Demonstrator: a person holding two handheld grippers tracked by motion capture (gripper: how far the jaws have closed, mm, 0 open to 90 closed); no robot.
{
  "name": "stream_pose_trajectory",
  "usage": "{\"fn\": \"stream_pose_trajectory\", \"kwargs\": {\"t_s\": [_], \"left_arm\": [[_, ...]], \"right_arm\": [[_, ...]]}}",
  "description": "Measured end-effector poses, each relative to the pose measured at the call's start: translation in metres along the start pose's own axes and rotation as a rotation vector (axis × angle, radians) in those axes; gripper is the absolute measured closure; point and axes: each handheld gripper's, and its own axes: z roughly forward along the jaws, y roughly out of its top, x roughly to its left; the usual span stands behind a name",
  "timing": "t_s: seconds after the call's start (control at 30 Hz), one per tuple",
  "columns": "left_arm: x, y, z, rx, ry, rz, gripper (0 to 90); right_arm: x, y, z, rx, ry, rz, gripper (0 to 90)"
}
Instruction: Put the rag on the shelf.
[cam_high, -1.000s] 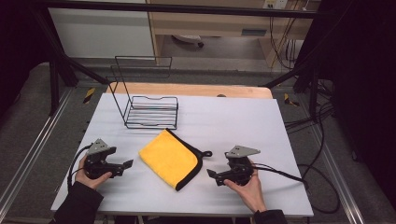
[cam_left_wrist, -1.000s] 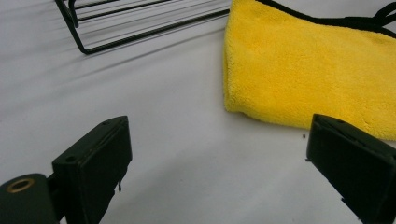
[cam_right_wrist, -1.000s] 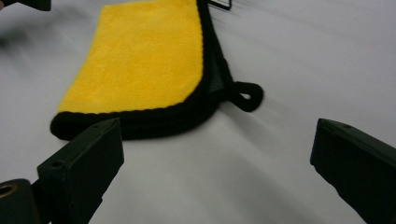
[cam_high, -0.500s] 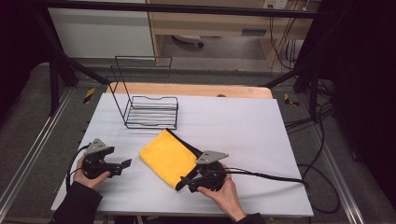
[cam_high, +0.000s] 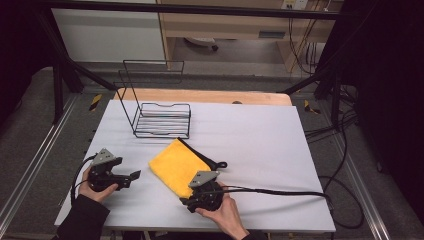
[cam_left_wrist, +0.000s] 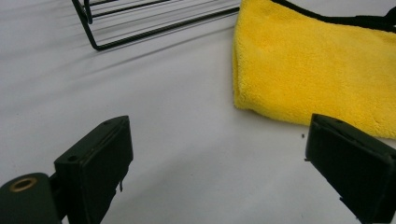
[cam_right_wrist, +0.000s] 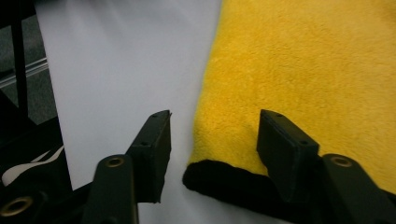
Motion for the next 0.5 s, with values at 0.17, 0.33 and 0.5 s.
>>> {"fn": "stream_pose_trajectory", "kwargs": {"t_s": [0.17,0.33,0.5], "left_arm": [[0.0006,-0.0001,-0.0006,-0.003,0.001,-0.002,7.9],[-0.0001,0.0000,0.0000,0.000,0.000,-0.001,7.9],[-0.0002,0.0000,-0.0001,0.002,-0.001,0.000,7.9]], "right_arm": [[0.0060,-0.0009,0.0097,0.031,-0.026,-0.042,55.2],[0.0078,-0.0038,0.0119,0.032,-0.062,-0.084,63.0],[0.0097,-0.0057,0.0117,0.031,-0.072,-0.112,62.9]]}}
